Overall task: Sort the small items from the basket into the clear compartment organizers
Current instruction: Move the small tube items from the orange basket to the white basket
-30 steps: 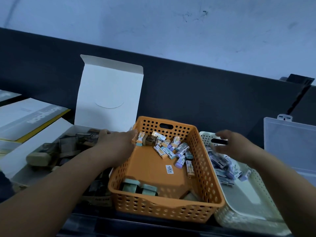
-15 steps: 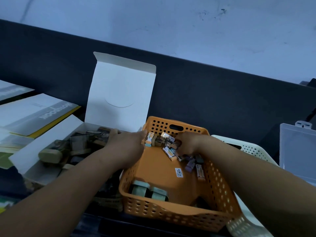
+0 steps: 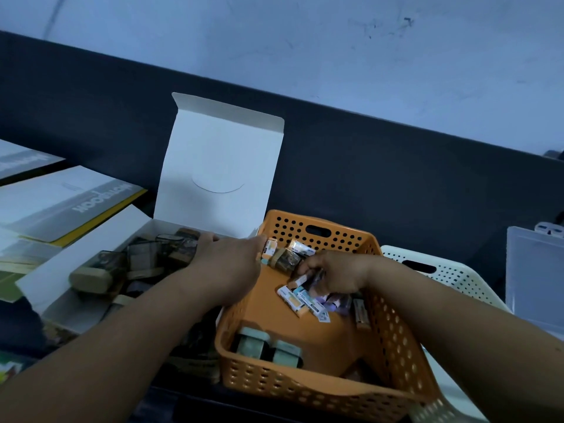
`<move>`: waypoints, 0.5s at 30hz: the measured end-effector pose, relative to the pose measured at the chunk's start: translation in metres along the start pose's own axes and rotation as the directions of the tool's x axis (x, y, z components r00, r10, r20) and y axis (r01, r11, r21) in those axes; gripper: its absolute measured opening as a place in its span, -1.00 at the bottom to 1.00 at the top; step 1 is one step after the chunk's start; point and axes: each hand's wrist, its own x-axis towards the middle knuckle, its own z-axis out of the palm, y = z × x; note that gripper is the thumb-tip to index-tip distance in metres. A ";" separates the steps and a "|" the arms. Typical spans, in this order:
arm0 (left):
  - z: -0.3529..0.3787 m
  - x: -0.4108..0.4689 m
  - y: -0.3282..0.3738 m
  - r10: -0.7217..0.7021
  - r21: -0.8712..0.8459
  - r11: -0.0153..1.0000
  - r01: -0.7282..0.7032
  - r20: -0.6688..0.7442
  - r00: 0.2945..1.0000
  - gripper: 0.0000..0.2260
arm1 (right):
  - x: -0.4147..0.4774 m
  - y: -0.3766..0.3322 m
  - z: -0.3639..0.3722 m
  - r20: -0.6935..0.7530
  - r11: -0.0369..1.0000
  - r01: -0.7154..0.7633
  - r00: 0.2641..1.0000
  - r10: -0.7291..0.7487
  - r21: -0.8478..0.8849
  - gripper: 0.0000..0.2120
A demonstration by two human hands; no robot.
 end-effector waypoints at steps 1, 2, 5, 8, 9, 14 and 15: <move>0.000 0.000 0.000 0.000 0.002 1.000 0.000 0.003 1.000 -0.61 | 0.001 -0.001 0.001 -0.016 1.000 0.008 1.000 -0.008 -0.028 -0.57; -0.001 -0.001 0.000 0.000 0.003 1.000 0.000 0.006 1.000 -0.61 | 0.003 -0.001 0.001 -0.042 0.993 0.015 0.999 -0.020 -0.118 -0.61; -0.001 -0.001 0.000 0.003 0.007 1.000 -0.003 0.012 1.000 -0.60 | 0.006 -0.003 0.005 -0.111 0.933 0.028 0.991 -0.073 -0.359 -0.65; -0.001 0.001 0.001 -0.002 0.031 1.000 0.001 0.022 1.000 -0.60 | 0.003 -0.003 0.006 -0.156 0.939 0.057 0.981 -0.115 -0.338 -0.71; -0.001 0.001 0.002 -0.006 0.059 0.998 0.005 0.017 1.000 -0.60 | 0.000 -0.002 0.004 -0.178 0.956 0.068 0.977 -0.122 -0.284 -0.74; -0.005 0.000 0.011 0.041 0.233 0.972 -0.018 -0.094 0.995 -0.44 | -0.026 0.012 -0.007 -0.317 0.980 0.195 0.933 -0.171 0.046 -0.91; -0.008 0.001 0.017 0.071 0.229 0.973 -0.044 -0.109 0.992 -0.43 | -0.032 0.015 -0.009 -0.335 0.969 0.223 0.925 -0.176 0.105 -0.92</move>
